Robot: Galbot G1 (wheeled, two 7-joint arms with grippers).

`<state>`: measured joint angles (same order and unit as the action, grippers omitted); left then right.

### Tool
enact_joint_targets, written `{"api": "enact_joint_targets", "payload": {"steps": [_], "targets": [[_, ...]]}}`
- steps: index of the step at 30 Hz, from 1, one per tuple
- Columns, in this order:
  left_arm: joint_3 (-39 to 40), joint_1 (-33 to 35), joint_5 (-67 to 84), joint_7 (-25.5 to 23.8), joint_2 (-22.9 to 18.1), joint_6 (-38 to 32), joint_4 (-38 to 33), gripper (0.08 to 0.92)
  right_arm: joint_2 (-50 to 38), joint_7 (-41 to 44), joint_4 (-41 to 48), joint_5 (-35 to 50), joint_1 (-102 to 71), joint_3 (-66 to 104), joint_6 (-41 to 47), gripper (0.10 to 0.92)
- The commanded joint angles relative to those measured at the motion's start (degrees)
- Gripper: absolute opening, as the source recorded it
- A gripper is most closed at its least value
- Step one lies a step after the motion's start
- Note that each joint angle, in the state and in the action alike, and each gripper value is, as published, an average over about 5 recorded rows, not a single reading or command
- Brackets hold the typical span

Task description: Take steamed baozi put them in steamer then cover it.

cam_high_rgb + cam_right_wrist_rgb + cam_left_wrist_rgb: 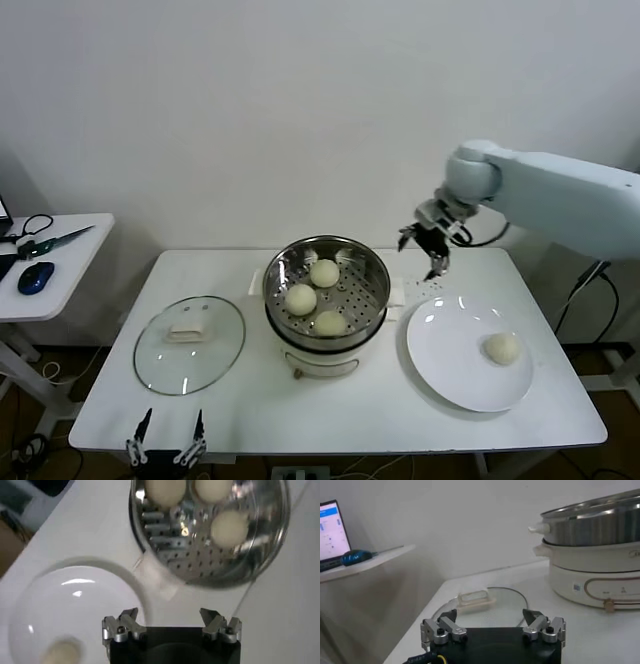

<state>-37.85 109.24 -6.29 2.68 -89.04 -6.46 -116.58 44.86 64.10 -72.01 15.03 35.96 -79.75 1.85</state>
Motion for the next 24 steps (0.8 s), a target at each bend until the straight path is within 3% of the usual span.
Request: {"api": "enact_joint_targets", "payload": {"steps": [1, 12, 24], "targets": [[-0.1, 0.1, -0.4, 0.0, -0.2, 0.1, -0.3, 0.823, -14.7, 0.5, 1.1, -3.3, -17.0, 12.5, 8.1, 0.823], [0.3, 0.2, -1.8, 0.1, -0.8, 0.4, -0.1, 0.823, -16.1, 1.2, 6.4, -17.8, -37.2, 29.6, 3.3, 0.823], [0.5, 0.6, -2.3, 0.3, -1.1, 0.2, 0.7, 0.823, -11.5, 0.6, 12.5, -22.4, -40.6, 34.9, 1.4, 0.823]]}}
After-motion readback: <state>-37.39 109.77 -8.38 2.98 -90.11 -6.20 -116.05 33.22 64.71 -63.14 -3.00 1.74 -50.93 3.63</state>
